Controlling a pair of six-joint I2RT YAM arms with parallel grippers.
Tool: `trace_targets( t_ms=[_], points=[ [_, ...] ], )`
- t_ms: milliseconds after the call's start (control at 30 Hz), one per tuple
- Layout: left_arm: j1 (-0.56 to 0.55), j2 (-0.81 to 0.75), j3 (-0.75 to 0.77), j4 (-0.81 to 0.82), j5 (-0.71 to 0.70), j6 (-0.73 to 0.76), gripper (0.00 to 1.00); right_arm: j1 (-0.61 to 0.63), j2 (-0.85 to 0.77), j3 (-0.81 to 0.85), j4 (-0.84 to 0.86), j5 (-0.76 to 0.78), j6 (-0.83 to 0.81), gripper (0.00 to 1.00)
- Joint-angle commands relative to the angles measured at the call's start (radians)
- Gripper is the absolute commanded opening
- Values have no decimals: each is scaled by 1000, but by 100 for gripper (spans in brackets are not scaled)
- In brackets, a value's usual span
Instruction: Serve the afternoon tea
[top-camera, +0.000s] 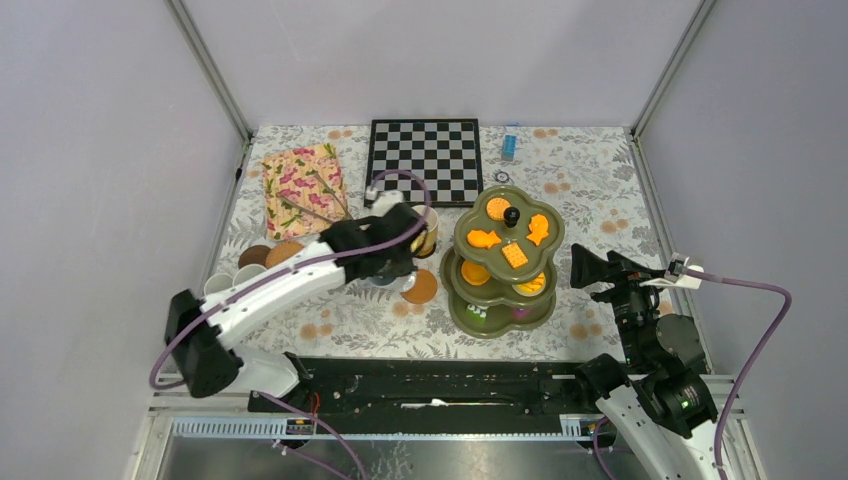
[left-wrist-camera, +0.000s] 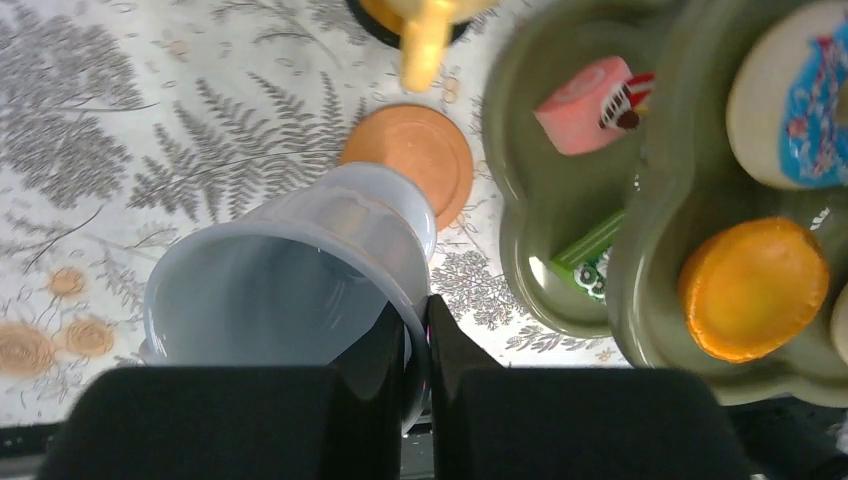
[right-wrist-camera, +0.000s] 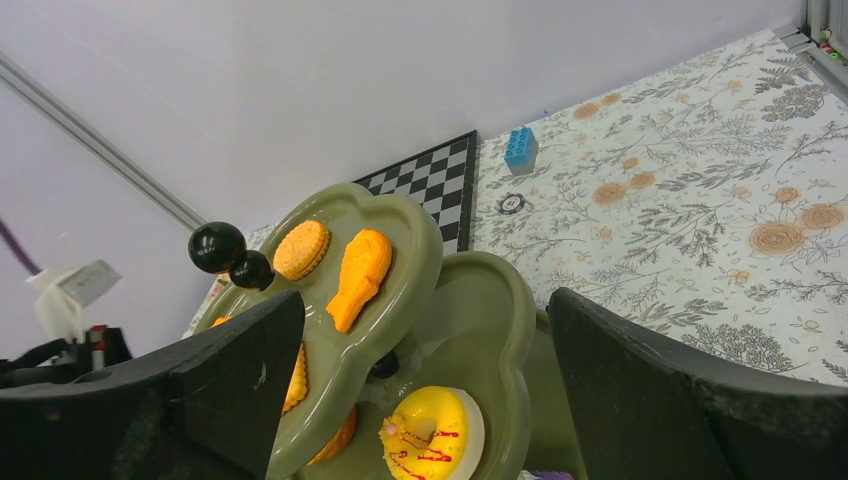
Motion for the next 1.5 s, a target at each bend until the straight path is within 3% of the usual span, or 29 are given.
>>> trace_targets(
  t_ms=[0,400,1467],
  points=[
    [-105,101,76,55,-69,119,0,5,-5,13,36,2,10,98],
    [-143,242,84,208,-92,174,0,5,-5,24,21,6,8,98],
    [-142,329,103,183,-139,187,0,5,3,26,14,24,-5,98]
  ],
)
